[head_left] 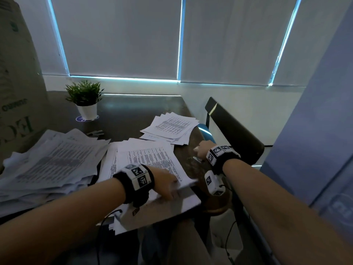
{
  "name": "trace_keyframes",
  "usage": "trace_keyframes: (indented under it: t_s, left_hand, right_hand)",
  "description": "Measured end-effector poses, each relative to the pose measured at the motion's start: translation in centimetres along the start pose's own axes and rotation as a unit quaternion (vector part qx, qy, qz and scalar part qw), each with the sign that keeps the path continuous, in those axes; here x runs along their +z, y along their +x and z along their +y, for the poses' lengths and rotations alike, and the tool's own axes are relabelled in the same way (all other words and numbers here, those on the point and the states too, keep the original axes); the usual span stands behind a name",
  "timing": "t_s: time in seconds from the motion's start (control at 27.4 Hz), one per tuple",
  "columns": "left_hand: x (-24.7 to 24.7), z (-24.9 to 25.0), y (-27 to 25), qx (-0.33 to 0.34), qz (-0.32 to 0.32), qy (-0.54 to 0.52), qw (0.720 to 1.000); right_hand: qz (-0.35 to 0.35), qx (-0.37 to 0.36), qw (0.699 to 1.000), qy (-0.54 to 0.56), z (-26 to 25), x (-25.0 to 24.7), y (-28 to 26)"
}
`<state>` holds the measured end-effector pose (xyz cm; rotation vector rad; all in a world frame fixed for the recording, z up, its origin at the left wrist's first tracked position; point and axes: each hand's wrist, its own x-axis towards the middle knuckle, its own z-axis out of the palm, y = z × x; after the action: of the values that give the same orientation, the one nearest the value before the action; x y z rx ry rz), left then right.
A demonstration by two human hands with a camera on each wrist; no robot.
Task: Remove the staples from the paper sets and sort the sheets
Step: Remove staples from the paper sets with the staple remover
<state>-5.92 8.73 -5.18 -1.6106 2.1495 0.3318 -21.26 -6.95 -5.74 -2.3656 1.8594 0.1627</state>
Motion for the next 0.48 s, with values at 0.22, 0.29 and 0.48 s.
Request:
trace_keyframes:
  t_s: [0.22,0.29,0.48]
  left_hand:
    - [-3.6,-4.1,-1.2,-0.056,0.16,-0.128,0.977]
    - [-4.7,-5.0,-2.1,-0.063,0.222,-0.158,0.96]
    - [-4.0,-2.3,-2.2,0.025,0.154,-0.139,0.978]
  right_hand:
    - [0.006,0.106,0.893,0.437,1.9,0.5,-0.7]
    - [-0.061,0.093,0.778,0.618,2.1,0.6,-0.9]
    - [-0.19,-0.001,0.639,0.746,1.2,0.0,-2.1]
